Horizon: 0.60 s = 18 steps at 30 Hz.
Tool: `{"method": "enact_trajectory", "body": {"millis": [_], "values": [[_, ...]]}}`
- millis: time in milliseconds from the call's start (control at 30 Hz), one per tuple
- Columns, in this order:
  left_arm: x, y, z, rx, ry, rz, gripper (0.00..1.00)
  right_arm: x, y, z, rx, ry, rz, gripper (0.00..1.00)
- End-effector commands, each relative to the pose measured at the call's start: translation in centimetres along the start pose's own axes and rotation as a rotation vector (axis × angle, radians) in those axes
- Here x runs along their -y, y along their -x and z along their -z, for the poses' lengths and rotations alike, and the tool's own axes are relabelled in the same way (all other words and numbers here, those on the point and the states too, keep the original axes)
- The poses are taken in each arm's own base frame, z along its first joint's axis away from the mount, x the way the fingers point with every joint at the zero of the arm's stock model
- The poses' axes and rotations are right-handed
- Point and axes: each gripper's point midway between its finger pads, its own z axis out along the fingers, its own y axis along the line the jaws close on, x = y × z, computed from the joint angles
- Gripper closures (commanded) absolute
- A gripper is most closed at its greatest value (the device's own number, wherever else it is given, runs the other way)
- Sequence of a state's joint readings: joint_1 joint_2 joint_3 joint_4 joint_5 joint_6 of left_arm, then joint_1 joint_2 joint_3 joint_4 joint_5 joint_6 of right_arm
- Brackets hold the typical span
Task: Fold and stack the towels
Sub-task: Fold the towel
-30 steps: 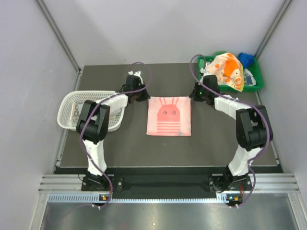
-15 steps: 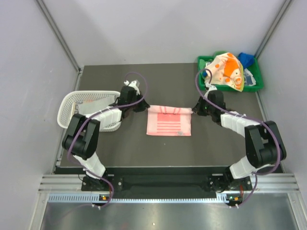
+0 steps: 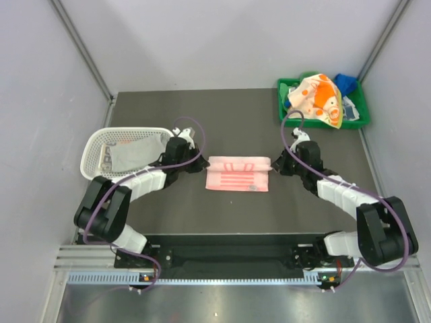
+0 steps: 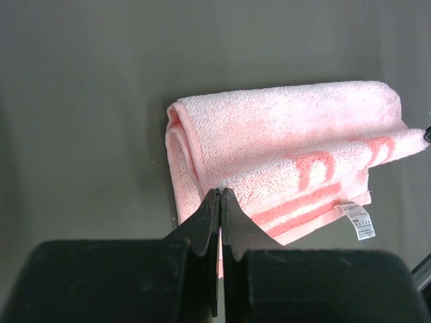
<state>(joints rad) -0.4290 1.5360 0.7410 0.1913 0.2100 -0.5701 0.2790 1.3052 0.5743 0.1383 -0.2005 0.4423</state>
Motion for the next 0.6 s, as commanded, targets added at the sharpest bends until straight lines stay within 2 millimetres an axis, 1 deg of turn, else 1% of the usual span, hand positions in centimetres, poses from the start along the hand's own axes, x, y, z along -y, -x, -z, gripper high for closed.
{"method": "enact_trajectory", "body": {"millis": [0,33,67,100,167,200,233,267,300,367,500,567], "values": [[1.0,1.9,1.3,0.095,-0.025,-0.026,1.0,-1.3,1.1,0.9,0.062,0.034,0.016,0.96],[1.1,1.8,1.6,0.096,-0.026,-0.028,1.0,-1.5,1.2,1.2,0.073,0.038,0.017,0.96],[0.9,1.5,1.7,0.091,-0.023,-0.027,1.0,-1.8,1.0,1.4,0.071,0.043,0.021,0.96],[1.0,1.4,1.8,0.091,-0.025,-0.028,1.0,-1.6,0.6,1.5,0.067,0.035,0.021,0.96],[1.1,1.3,2.2,0.097,-0.03,-0.028,1.0,-2.0,0.4,1.8,0.07,0.043,0.026,0.96],[1.1,1.1,2.4,0.097,-0.03,-0.031,1.0,-1.8,0.1,1.8,0.062,0.033,0.027,0.96],[1.0,1.0,2.5,0.098,-0.028,-0.03,1.0,-2.1,0.0,2.0,0.065,0.04,0.031,0.96],[0.9,0.5,2.6,0.089,-0.028,-0.029,1.0,-2.2,-0.1,2.0,0.067,0.038,0.034,0.96],[0.9,0.6,2.7,0.092,-0.028,-0.028,1.0,-2.0,-0.3,2.1,0.065,0.032,0.033,0.96],[0.8,-0.2,2.8,0.078,-0.028,-0.031,1.0,-2.2,-0.6,2.2,0.065,0.034,0.037,0.96],[0.7,-1.2,3.0,0.067,-0.028,-0.033,1.0,-1.6,-1.8,2.2,0.057,0.019,0.029,0.96],[0.6,-1.7,3.0,0.059,-0.028,-0.038,1.0,-1.5,-2.1,2.4,0.064,0.018,0.018,0.96]]}}
